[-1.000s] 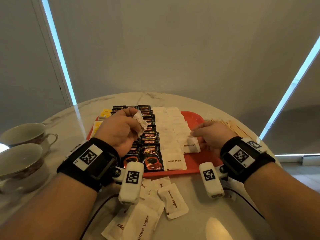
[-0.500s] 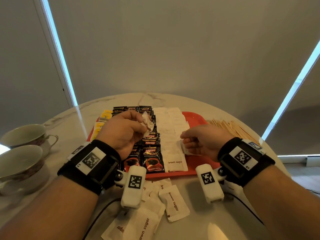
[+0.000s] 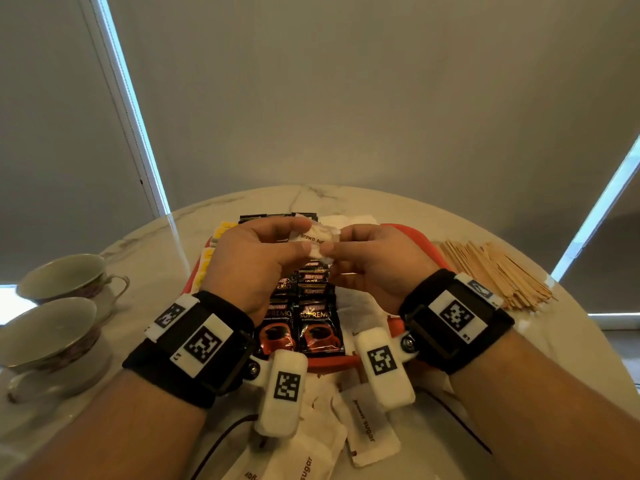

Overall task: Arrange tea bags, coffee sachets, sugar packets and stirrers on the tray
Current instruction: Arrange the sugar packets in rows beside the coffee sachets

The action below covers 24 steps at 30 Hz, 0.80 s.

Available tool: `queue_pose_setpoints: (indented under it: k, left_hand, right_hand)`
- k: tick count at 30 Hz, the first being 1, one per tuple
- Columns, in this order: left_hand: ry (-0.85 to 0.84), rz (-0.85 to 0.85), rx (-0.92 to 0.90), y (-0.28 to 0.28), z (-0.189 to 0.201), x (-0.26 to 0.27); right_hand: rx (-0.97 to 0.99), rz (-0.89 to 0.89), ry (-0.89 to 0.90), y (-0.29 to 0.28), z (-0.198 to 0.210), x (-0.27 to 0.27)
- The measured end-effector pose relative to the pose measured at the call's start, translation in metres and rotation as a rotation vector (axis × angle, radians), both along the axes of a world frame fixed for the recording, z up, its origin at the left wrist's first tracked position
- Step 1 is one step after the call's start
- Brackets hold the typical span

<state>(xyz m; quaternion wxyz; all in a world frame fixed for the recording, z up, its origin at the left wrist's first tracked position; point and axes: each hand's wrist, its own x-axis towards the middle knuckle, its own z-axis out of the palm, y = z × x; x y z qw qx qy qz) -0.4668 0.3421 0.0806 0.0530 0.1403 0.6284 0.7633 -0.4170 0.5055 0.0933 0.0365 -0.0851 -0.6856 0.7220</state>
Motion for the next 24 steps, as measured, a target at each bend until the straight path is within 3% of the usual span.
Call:
queue_pose_setpoints:
  k: [8, 11, 14, 20, 24]
  left_hand:
    - [0.087, -0.005, -0.192, -0.004, 0.002, 0.001]
    - [0.135, -0.004, -0.244, -0.004, 0.003, 0.003]
    - [0.146, -0.012, -0.244, -0.004, 0.005, 0.006]
    - [0.094, -0.054, -0.195, -0.002, 0.008, 0.008]
    - [0.107, -0.023, -0.184, -0.003, 0.006, 0.006]
  right_hand:
    - [-0.101, -0.068, -0.007, 0.001, -0.007, -0.004]
    - [-0.011, -0.020, 0.023, 0.001, -0.011, -0.002]
    - [0.037, -0.035, 0.080, 0.001, -0.012, -0.002]
    - [-0.108, -0.131, 0.075, 0.004, -0.009, -0.005]
    - [-0.087, -0.112, 0.065, 0.004, -0.006, -0.002]
